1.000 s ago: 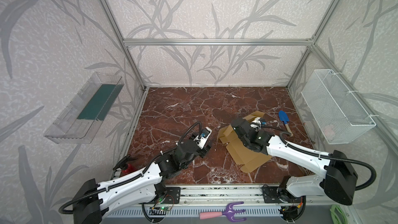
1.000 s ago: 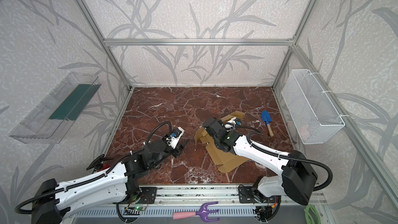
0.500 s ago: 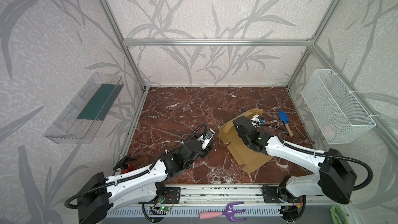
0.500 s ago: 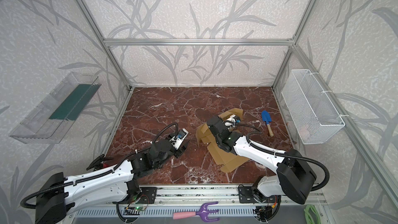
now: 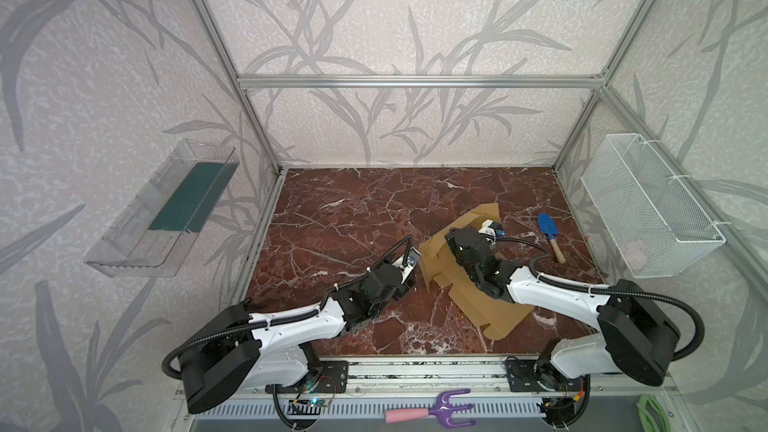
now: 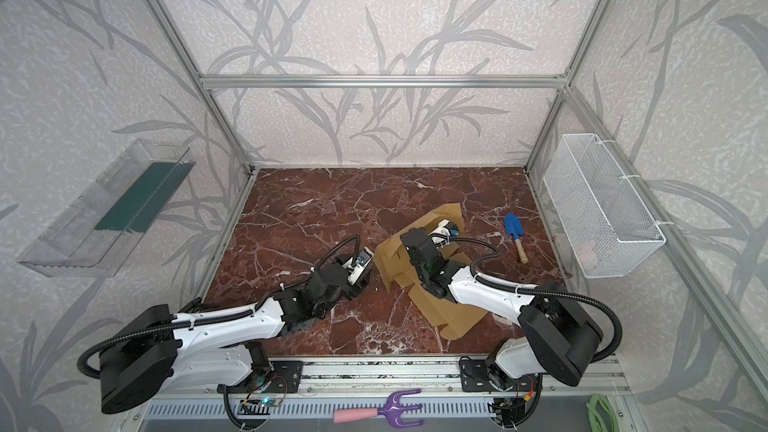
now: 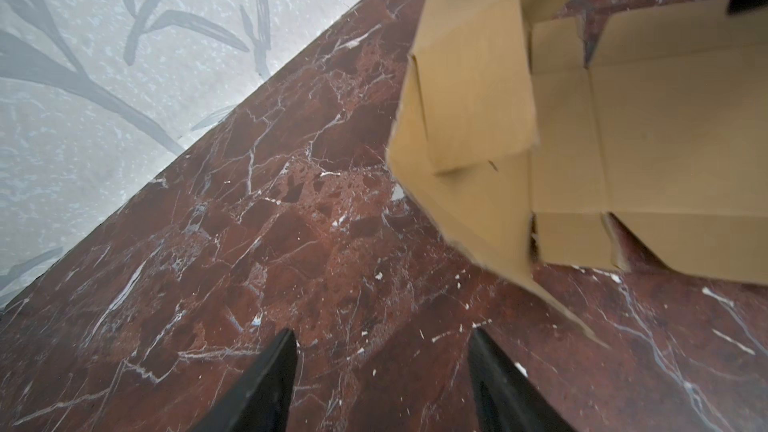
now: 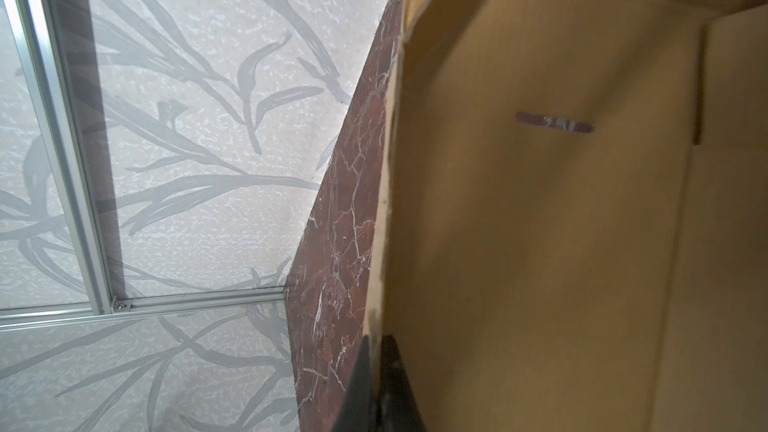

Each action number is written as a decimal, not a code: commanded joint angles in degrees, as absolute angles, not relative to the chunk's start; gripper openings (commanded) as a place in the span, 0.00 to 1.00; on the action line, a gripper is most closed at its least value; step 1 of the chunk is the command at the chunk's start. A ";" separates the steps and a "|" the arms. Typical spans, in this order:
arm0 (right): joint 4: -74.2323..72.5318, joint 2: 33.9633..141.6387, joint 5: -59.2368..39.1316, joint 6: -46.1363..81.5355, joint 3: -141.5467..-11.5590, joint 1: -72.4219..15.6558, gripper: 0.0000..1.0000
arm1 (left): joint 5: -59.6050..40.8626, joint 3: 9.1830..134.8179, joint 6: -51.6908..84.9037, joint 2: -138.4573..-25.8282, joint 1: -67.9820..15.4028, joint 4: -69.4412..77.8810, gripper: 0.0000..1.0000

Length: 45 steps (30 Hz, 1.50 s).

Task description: Fold the paper box

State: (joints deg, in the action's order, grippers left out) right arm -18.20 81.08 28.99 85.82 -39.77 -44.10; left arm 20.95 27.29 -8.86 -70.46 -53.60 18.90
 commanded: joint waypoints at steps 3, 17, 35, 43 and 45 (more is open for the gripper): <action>-18.92 79.17 27.89 83.10 -36.86 -43.81 0.00 | 18.27 26.19 -7.61 -73.71 -51.82 29.34 0.68; -31.86 74.24 23.74 81.84 -35.37 -43.86 0.00 | 29.00 25.58 -16.18 -64.91 -51.06 26.04 0.71; -28.41 85.82 21.98 83.32 -41.30 -43.59 0.00 | 25.36 26.41 -12.66 -58.67 -51.77 12.66 0.72; -27.08 86.80 22.07 82.09 -42.42 -43.68 0.00 | 24.29 26.10 -10.79 -59.86 -52.82 11.42 0.72; -25.28 87.34 21.42 81.41 -43.87 -43.67 0.00 | 24.22 26.24 -11.16 -61.03 -52.91 12.02 0.72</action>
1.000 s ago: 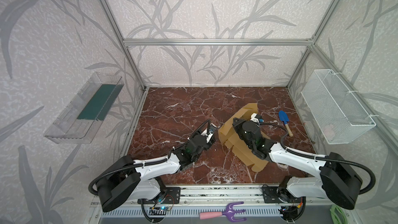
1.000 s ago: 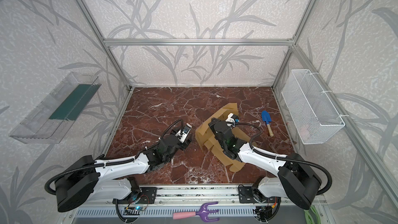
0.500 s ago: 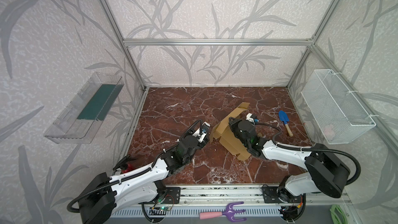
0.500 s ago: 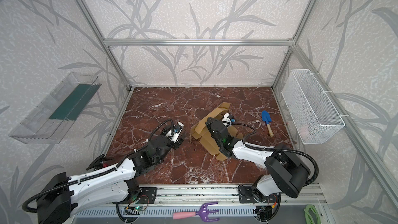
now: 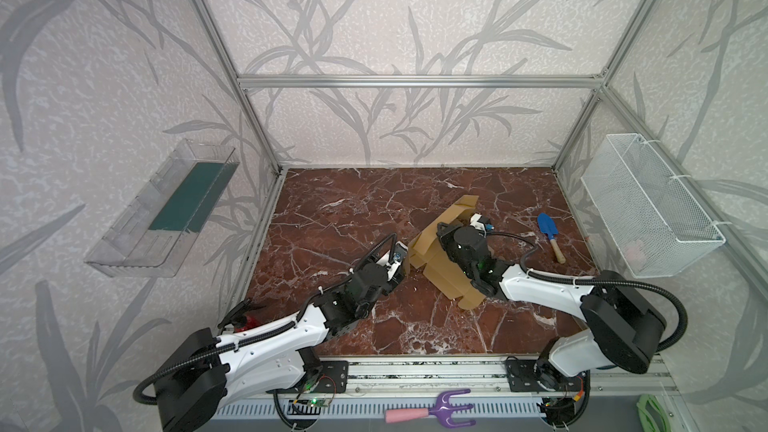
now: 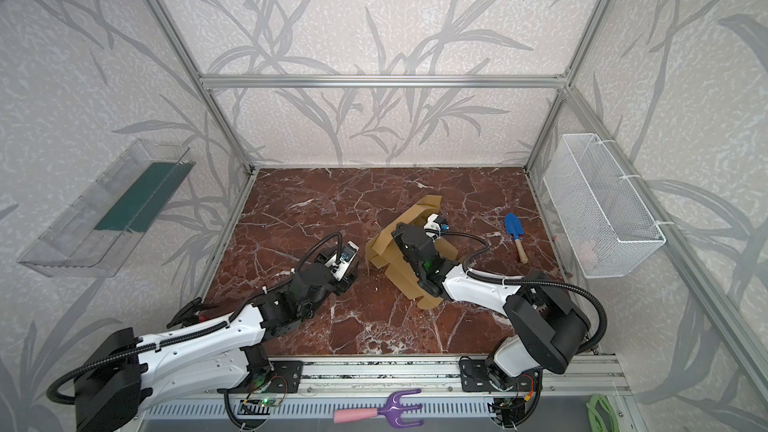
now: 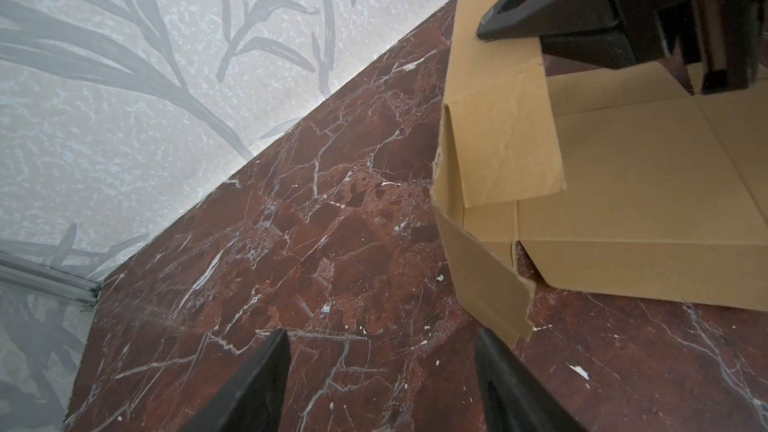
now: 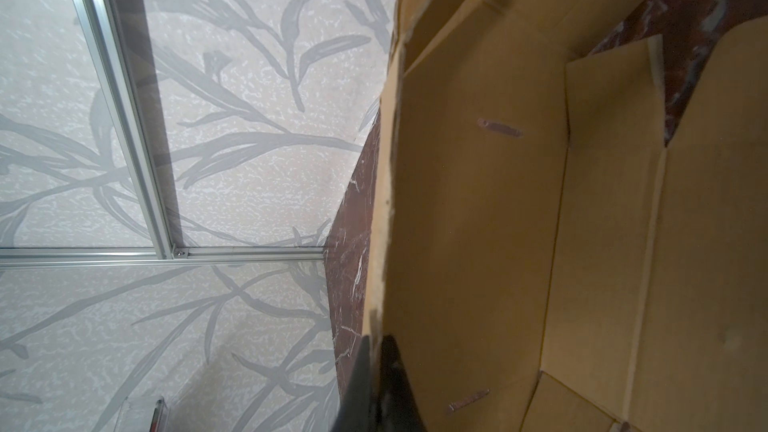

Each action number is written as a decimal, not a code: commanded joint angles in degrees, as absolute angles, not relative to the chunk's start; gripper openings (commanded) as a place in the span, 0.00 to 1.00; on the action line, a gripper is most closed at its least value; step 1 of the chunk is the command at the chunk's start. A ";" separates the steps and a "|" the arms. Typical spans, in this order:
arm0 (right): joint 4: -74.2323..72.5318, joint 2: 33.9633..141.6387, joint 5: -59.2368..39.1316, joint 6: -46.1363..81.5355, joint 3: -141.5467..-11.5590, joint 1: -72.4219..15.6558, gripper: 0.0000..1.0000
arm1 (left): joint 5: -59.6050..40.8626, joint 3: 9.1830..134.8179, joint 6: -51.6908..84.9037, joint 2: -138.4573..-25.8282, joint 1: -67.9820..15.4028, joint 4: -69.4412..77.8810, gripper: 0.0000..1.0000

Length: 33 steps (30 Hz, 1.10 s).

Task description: Fold the paper box

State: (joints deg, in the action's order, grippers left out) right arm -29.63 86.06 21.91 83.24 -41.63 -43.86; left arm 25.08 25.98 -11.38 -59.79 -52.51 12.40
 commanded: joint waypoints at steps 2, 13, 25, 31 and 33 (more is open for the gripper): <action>-22.24 87.45 21.13 81.04 -45.74 -43.68 0.00 | 24.30 26.28 -11.16 -61.90 -52.91 12.68 0.72; -19.31 90.12 20.26 80.77 -48.25 -43.26 0.00 | 23.51 25.14 -11.44 -66.61 -52.65 19.88 0.73; -20.58 90.86 18.46 79.98 -47.78 -42.71 0.00 | 17.77 25.20 -10.93 -72.56 -49.53 28.34 0.74; -22.14 91.39 17.88 80.42 -47.02 -42.67 0.00 | 15.14 24.86 -8.56 -70.97 -45.37 30.06 0.74; -22.30 91.41 17.77 80.43 -47.02 -42.56 0.00 | 13.43 23.91 -8.57 -67.99 -45.46 28.84 0.74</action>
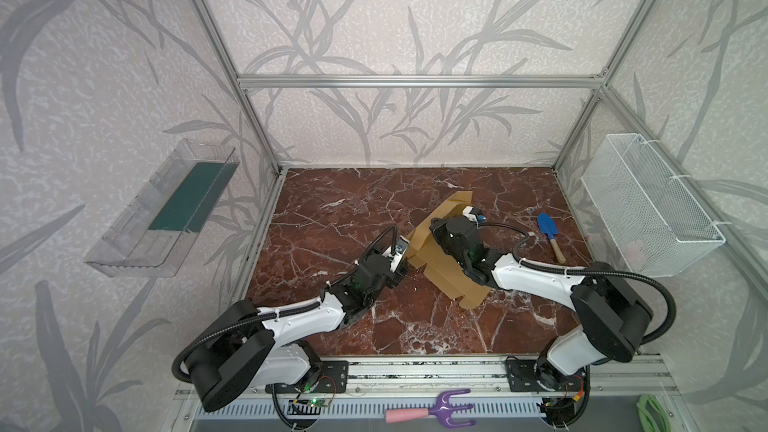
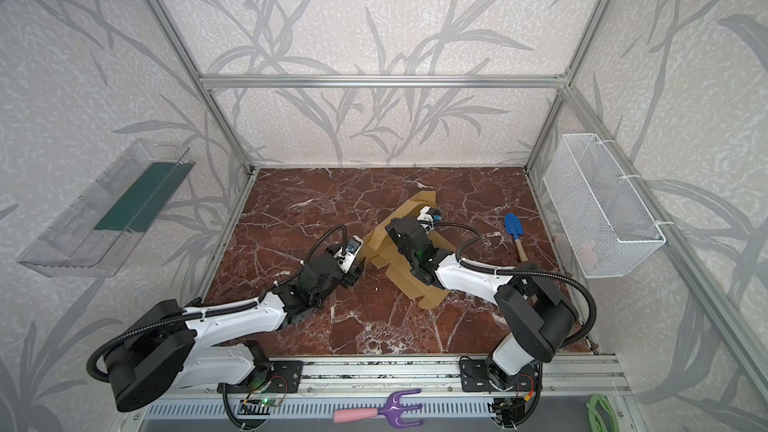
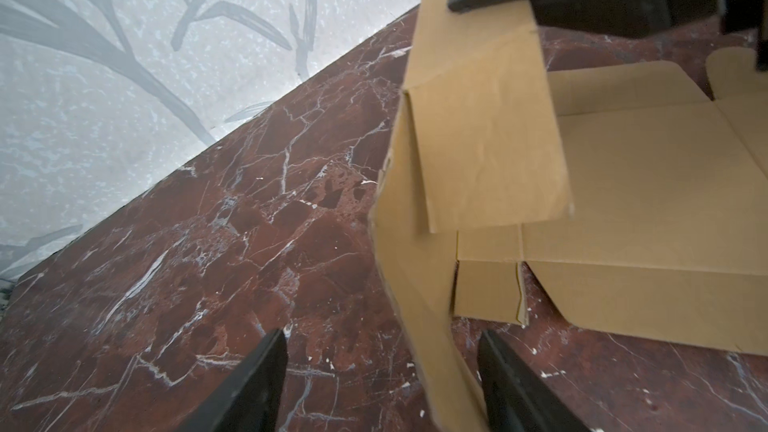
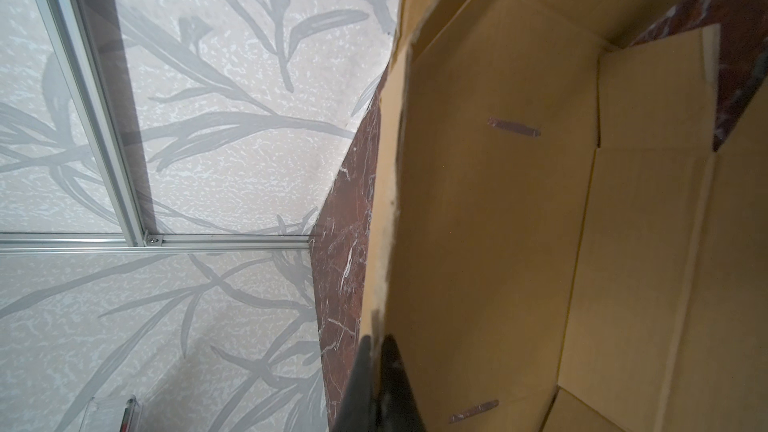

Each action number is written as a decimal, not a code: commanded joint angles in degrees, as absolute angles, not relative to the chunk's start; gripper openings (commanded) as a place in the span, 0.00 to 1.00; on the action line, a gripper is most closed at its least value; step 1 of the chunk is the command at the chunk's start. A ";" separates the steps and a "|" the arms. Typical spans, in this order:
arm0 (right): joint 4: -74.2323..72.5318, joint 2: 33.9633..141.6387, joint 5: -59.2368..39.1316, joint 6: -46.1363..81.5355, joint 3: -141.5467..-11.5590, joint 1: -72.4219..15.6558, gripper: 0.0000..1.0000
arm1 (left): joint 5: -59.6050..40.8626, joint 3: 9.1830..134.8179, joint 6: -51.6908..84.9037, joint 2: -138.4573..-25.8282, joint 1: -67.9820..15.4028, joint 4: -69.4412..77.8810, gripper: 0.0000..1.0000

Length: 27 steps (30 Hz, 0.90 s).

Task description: Fold the paper box

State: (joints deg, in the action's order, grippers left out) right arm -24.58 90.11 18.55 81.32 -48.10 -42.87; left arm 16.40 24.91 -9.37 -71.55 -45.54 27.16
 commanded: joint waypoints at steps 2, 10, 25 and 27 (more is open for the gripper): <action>-22.24 91.43 17.55 80.34 -47.02 -42.48 0.00 | 10.78 22.94 -7.95 -64.52 -45.55 26.63 0.75; -22.50 91.44 17.22 80.42 -46.67 -41.92 0.00 | 13.66 18.38 -11.46 -47.88 -47.38 25.28 0.85; -24.30 91.50 16.32 80.92 -45.75 -41.97 0.00 | 21.97 24.95 -8.72 -68.03 -43.16 27.34 0.84; -24.64 91.19 16.50 80.95 -45.39 -41.93 0.00 | 21.43 24.92 -8.27 -69.16 -42.98 28.71 0.84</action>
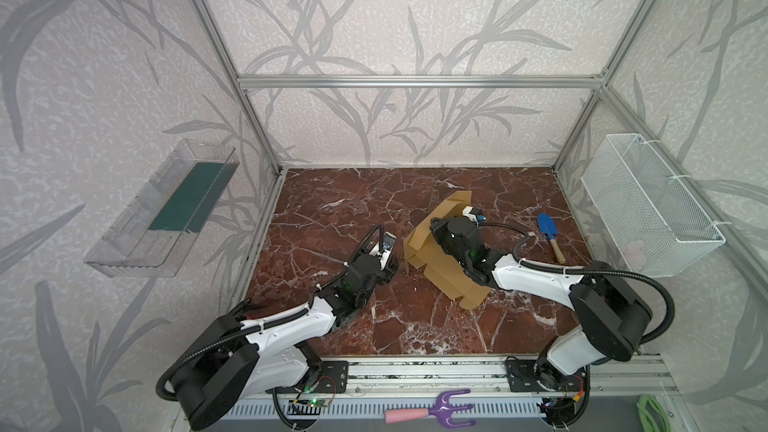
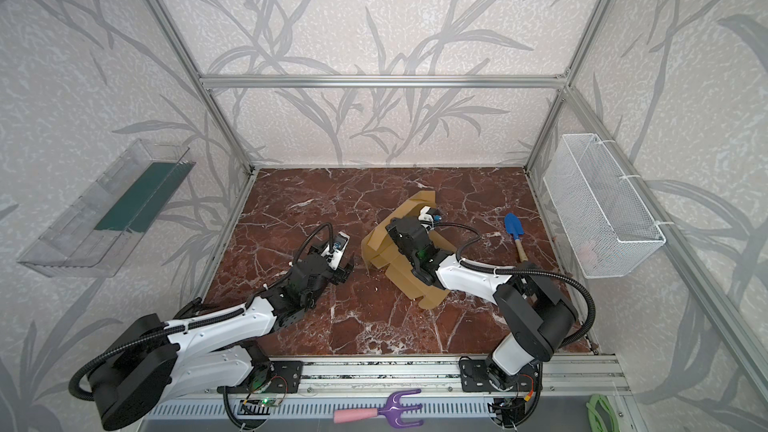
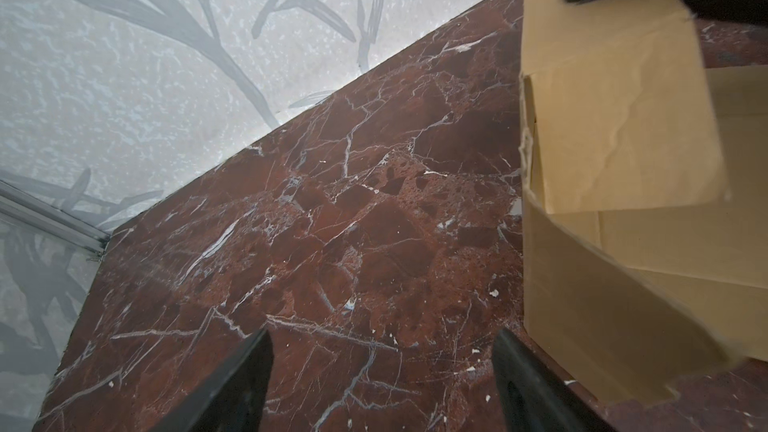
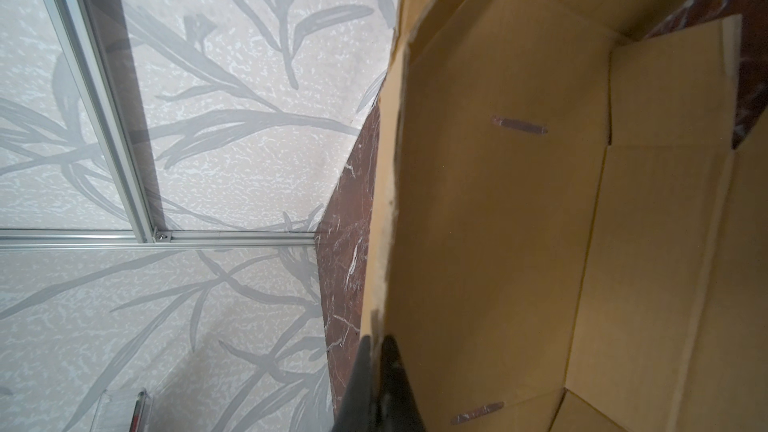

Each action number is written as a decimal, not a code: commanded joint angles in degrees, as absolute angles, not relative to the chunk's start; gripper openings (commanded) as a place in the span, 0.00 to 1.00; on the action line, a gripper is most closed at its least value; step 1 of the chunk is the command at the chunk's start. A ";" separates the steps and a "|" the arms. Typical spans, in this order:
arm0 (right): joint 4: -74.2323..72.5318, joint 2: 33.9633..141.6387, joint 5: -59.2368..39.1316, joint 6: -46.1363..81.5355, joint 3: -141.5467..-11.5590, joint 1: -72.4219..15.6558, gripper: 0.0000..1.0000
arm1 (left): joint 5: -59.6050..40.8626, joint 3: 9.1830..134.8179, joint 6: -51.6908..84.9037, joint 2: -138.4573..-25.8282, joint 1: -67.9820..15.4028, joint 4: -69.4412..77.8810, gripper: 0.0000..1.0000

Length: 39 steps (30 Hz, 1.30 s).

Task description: Fold the paper box

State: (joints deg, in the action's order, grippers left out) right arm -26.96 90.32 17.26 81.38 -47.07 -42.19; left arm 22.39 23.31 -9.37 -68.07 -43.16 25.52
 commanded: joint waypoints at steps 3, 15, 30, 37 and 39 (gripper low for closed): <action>-25.05 90.84 16.82 80.95 -44.65 -41.92 0.00 | 20.25 24.62 -7.07 -69.65 -42.38 30.10 0.84; -25.83 90.66 16.34 81.58 -43.95 -41.93 0.00 | 14.55 25.00 -4.49 -75.81 -40.98 35.76 0.84; -26.45 91.67 15.60 81.70 -44.12 -41.93 0.00 | 11.88 26.00 -2.90 -82.94 -40.91 44.37 0.84; -26.67 91.91 15.40 81.76 -44.19 -41.92 0.00 | 11.09 25.93 -1.98 -83.80 -40.87 46.41 0.84; -26.68 92.11 15.28 81.93 -44.07 -41.96 0.00 | 10.66 26.02 -1.81 -84.25 -40.87 47.26 0.84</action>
State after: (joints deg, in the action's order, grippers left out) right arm -30.00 90.48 16.56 81.84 -45.50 -41.74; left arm 11.70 24.25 -2.79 -83.70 -41.12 42.52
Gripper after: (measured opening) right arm 0.050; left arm 0.838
